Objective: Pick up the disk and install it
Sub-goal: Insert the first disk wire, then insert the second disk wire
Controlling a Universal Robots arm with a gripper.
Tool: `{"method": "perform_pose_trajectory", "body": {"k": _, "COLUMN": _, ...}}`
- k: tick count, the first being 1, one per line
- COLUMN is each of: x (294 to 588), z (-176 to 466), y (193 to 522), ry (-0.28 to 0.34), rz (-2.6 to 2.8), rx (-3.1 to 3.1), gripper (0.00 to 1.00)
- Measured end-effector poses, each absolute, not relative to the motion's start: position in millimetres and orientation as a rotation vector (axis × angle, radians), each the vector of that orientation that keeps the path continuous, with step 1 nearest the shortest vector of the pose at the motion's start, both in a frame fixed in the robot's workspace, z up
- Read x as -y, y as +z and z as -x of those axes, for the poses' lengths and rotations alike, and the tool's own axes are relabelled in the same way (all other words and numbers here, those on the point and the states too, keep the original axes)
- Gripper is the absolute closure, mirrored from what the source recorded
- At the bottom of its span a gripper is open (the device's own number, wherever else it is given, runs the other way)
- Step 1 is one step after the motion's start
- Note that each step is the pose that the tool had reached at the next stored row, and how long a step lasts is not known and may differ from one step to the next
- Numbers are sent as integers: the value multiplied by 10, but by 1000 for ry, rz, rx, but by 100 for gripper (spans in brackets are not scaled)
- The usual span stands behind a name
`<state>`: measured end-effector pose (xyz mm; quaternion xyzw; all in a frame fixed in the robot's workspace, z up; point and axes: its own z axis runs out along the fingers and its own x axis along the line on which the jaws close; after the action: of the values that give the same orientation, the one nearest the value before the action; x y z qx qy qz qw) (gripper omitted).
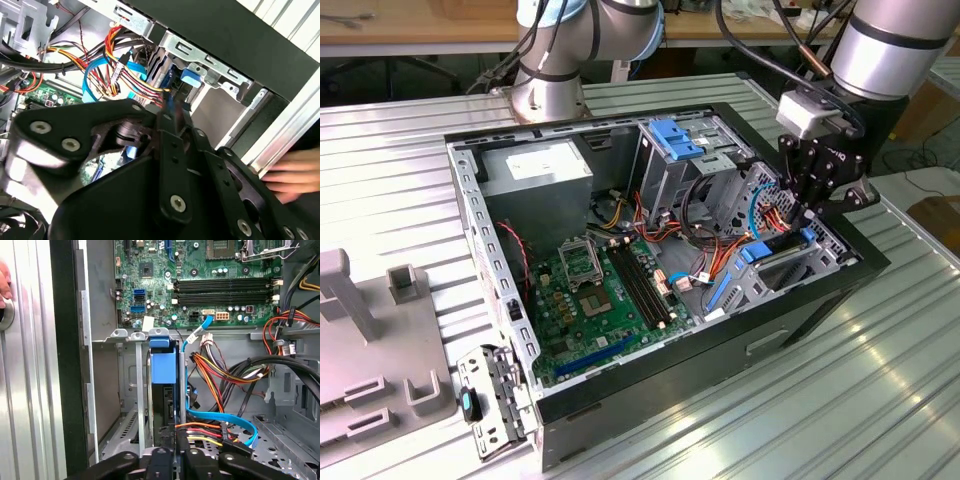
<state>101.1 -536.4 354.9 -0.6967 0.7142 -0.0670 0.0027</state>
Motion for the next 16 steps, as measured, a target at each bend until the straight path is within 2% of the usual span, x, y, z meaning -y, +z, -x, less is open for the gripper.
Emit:
{"method": "perform_pose_trajectory", "body": {"k": 1, "x": 5364, "z": -1011, "y": 3549, "ry": -210, "rz": 2185, "rx": -2240, "gripper": 84}}
{"method": "perform_pose_trajectory", "body": {"k": 2, "x": 5364, "z": -1011, "y": 3549, "ry": -210, "rz": 2185, "rx": -2240, "gripper": 89}}
{"method": "perform_pose_trajectory", "body": {"k": 12, "x": 5364, "z": -1013, "y": 3573, "ry": -209, "rz": 2186, "rx": -2240, "gripper": 89}}
{"method": "perform_pose_trajectory", "body": {"k": 16, "x": 5365, "z": -1016, "y": 3645, "ry": -186, "rz": 2185, "rx": -2240, "gripper": 89}}
